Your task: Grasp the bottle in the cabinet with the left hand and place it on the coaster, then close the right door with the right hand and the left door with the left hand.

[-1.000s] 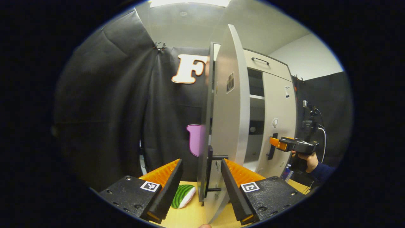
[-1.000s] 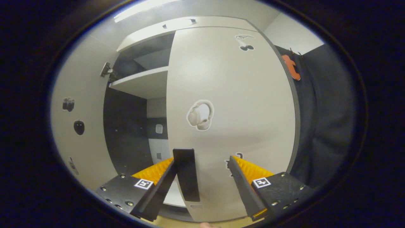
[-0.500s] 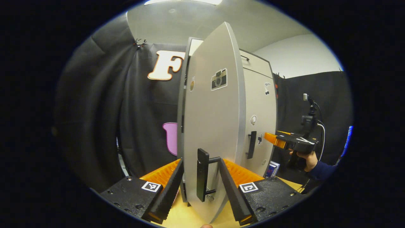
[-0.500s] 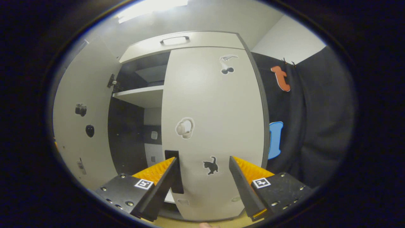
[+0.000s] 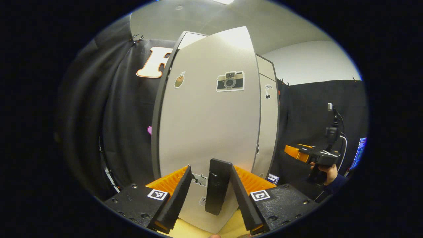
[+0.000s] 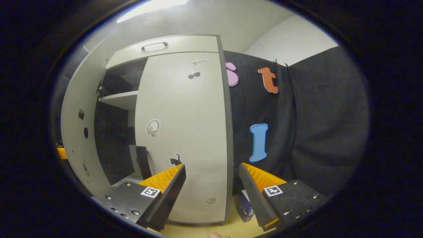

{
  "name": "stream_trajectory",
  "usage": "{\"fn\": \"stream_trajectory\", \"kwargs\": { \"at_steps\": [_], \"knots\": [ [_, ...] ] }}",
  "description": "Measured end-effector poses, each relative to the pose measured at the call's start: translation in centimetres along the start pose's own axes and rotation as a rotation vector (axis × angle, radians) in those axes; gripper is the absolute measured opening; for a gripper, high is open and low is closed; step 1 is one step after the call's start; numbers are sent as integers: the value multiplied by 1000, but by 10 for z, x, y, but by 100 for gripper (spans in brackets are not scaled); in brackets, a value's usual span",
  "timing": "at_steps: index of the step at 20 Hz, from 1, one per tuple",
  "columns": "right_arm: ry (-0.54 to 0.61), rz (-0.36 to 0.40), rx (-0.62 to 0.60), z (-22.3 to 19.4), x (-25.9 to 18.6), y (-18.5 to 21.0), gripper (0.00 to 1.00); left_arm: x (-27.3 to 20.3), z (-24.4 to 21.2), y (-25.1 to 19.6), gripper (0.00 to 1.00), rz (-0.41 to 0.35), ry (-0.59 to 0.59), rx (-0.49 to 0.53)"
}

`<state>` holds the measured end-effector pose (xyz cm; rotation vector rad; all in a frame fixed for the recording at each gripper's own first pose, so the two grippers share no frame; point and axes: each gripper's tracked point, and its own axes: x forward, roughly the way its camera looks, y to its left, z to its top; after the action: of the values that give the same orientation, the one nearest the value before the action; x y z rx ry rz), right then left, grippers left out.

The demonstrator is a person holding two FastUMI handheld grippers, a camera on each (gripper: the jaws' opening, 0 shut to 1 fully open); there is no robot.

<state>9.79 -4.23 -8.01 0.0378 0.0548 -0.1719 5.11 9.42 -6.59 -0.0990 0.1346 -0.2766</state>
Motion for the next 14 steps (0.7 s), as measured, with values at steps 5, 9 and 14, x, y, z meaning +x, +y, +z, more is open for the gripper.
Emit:
{"fn": "stream_trajectory", "kwargs": {
  "at_steps": [5,9,14],
  "knots": [
    [-5,-68,2,5,-9,-44,98,39,-6,-16,84,-2,9,8],
    [-12,-109,5,8,-15,-74,98,61,-11,-19,95,5,24,16],
    [-18,-146,0,12,-18,-102,98,86,-12,-26,100,23,21,10]
  ]
}}
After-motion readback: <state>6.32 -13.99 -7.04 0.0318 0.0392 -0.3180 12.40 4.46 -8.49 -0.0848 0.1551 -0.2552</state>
